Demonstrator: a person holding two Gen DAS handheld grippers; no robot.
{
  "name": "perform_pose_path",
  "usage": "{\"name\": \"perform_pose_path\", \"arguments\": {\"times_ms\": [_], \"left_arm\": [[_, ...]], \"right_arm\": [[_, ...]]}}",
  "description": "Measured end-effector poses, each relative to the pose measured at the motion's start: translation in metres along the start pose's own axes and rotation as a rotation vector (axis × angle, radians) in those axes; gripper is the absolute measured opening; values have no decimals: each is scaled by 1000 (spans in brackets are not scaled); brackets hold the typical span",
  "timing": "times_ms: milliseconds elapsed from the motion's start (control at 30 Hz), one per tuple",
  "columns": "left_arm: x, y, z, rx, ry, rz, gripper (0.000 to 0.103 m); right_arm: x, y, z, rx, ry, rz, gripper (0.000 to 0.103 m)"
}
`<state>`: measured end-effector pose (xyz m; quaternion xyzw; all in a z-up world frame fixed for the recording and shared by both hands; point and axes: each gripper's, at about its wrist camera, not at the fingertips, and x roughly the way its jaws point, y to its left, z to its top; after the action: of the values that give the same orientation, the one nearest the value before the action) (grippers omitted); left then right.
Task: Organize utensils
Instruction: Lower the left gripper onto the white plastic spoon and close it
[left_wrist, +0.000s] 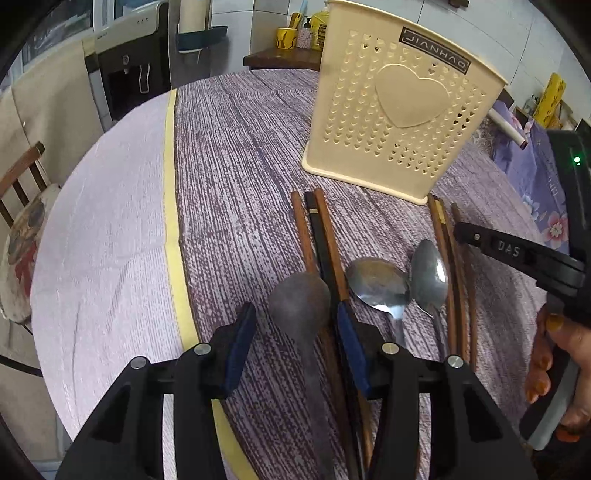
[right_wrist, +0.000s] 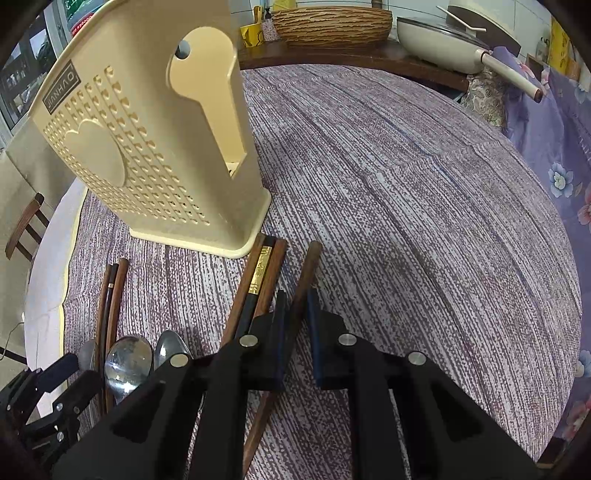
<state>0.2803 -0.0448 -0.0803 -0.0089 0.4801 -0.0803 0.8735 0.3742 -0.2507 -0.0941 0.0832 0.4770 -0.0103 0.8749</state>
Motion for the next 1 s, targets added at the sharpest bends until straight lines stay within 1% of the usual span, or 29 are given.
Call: {"name": "perform_pose_path", "arguments": {"times_ms": [100, 200, 267, 467, 600, 733, 933, 1000], "left_arm": [[-1, 6, 0, -13, -1, -3, 43], [-1, 12, 0, -27, -5, 33, 43], [-1, 15, 1, -28, -6, 43, 43], [1, 6, 3, 1, 6, 86, 44], [2, 6, 5, -3, 16, 96, 46], [4, -1, 6, 8, 27, 121, 46], [7, -1, 13, -7, 47, 128, 46], [7, -1, 14, -11, 44, 118, 45]], "right_arm": [[0, -2, -1, 0, -2, 8, 12], [0, -2, -1, -1, -1, 8, 12], [-1, 0, -3, -3, -3, 4, 12], [0, 5, -5, 1, 5, -4, 12], [0, 9, -5, 13, 12, -16, 12], [-1, 12, -5, 17, 16, -32, 13], [-1, 17, -5, 14, 17, -36, 12], [-1, 16, -7, 19, 11, -29, 11]]}}
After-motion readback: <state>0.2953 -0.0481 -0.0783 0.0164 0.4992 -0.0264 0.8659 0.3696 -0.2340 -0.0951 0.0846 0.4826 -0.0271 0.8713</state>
